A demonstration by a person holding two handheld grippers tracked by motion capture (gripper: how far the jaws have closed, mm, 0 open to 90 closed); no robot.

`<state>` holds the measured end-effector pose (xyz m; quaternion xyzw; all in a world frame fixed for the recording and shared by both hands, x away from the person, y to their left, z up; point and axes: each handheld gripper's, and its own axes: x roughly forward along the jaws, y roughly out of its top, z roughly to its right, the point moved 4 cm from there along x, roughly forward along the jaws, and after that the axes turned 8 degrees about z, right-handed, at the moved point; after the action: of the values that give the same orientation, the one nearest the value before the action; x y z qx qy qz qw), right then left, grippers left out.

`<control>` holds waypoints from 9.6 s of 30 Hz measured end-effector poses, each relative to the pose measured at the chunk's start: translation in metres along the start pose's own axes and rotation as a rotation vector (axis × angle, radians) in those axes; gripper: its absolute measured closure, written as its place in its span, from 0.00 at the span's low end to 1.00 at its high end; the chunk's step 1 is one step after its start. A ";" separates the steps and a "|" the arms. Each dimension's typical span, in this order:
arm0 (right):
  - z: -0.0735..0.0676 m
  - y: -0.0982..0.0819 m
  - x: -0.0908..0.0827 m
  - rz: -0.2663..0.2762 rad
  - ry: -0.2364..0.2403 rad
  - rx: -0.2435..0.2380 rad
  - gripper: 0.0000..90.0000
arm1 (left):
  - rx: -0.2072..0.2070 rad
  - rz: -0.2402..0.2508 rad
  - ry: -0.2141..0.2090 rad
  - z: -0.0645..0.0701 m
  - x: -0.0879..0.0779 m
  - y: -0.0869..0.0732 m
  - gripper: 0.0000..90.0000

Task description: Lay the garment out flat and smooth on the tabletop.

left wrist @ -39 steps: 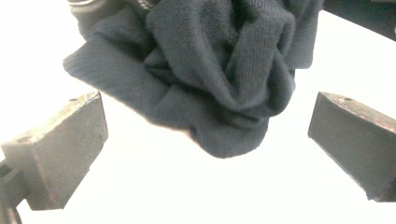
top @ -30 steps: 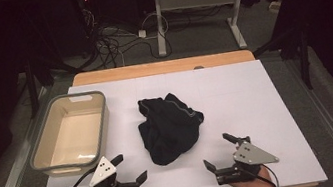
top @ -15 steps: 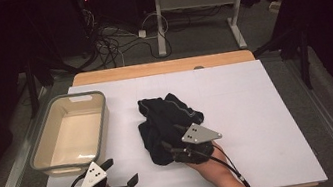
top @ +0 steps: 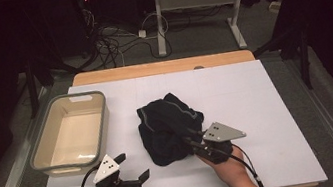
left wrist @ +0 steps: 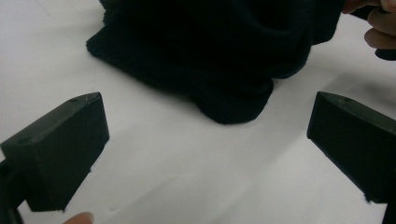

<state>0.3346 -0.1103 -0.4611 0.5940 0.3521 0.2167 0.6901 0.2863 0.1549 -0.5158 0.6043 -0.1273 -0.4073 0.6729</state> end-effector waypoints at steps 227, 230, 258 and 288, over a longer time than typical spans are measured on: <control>0.151 -0.078 -0.186 -0.212 -0.568 0.258 0.26 | 0.090 -0.043 -0.151 0.022 0.028 0.001 0.15; 0.150 -0.086 -0.177 -0.266 -0.525 0.253 0.57 | 0.098 -0.045 -0.171 0.024 0.027 0.000 0.10; 0.105 -0.015 -0.196 0.065 -0.488 0.068 0.55 | 0.128 -0.035 -0.186 0.027 0.026 -0.001 0.12; 0.080 -0.080 -0.162 -0.293 -0.362 0.133 0.90 | 0.183 -0.327 -0.196 0.061 0.036 -0.017 0.37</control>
<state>0.2780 -0.2964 -0.4983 0.6100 0.3186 -0.0194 0.7252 0.2615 0.0876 -0.5287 0.6330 -0.1289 -0.5546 0.5246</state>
